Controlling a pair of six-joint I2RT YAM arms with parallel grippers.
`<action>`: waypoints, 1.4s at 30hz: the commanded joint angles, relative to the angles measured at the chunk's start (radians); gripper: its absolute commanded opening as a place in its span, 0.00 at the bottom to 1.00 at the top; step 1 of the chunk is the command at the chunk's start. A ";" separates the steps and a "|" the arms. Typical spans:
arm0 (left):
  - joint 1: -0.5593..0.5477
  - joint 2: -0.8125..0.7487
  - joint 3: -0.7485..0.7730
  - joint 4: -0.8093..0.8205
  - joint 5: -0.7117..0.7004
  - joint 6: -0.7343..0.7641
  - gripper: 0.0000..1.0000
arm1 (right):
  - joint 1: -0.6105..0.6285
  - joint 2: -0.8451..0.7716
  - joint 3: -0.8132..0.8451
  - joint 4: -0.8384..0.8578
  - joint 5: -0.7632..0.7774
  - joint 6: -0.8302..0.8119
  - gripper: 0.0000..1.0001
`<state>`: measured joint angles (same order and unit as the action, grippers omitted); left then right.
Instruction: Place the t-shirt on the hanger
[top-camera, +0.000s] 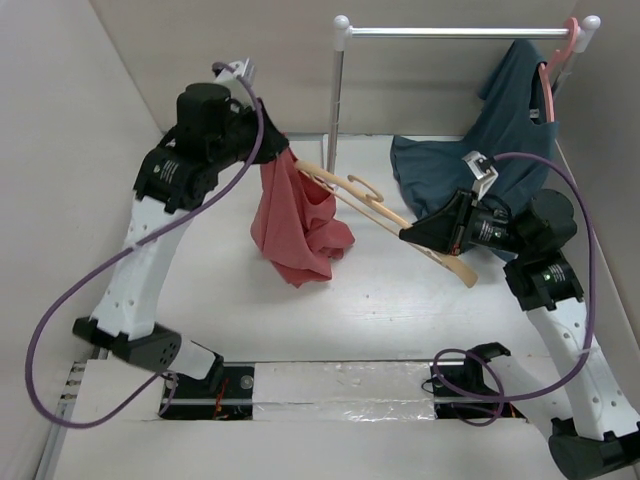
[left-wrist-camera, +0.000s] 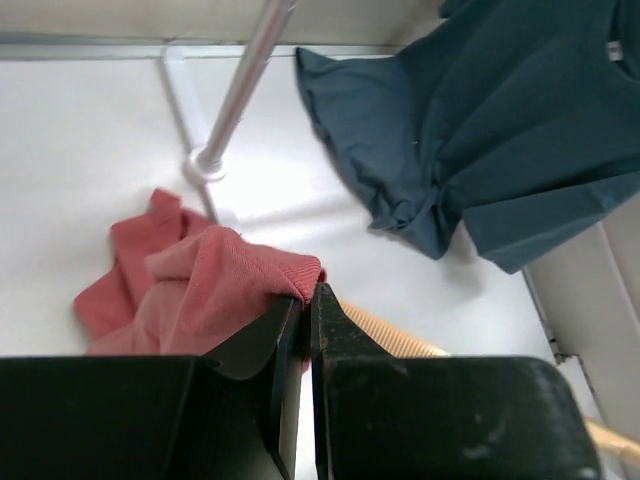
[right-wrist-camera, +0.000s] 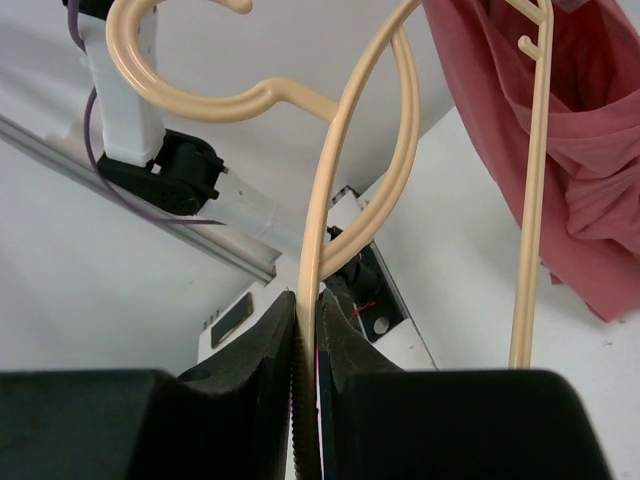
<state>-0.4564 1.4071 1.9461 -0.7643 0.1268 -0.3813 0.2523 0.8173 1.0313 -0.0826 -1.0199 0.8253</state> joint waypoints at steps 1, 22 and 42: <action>-0.017 0.142 0.176 0.066 0.126 0.013 0.00 | -0.019 -0.049 0.006 0.001 0.033 0.029 0.00; -0.202 -0.020 -0.012 0.118 0.001 0.024 0.00 | -0.051 -0.150 0.019 -0.153 0.225 -0.008 0.00; -0.202 0.053 0.051 0.226 0.137 -0.031 0.00 | -0.051 -0.195 -0.014 -0.045 0.271 0.021 0.00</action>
<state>-0.6548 1.5063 1.9728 -0.6189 0.1894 -0.4023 0.2043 0.6094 1.0321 -0.2600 -0.7773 0.8337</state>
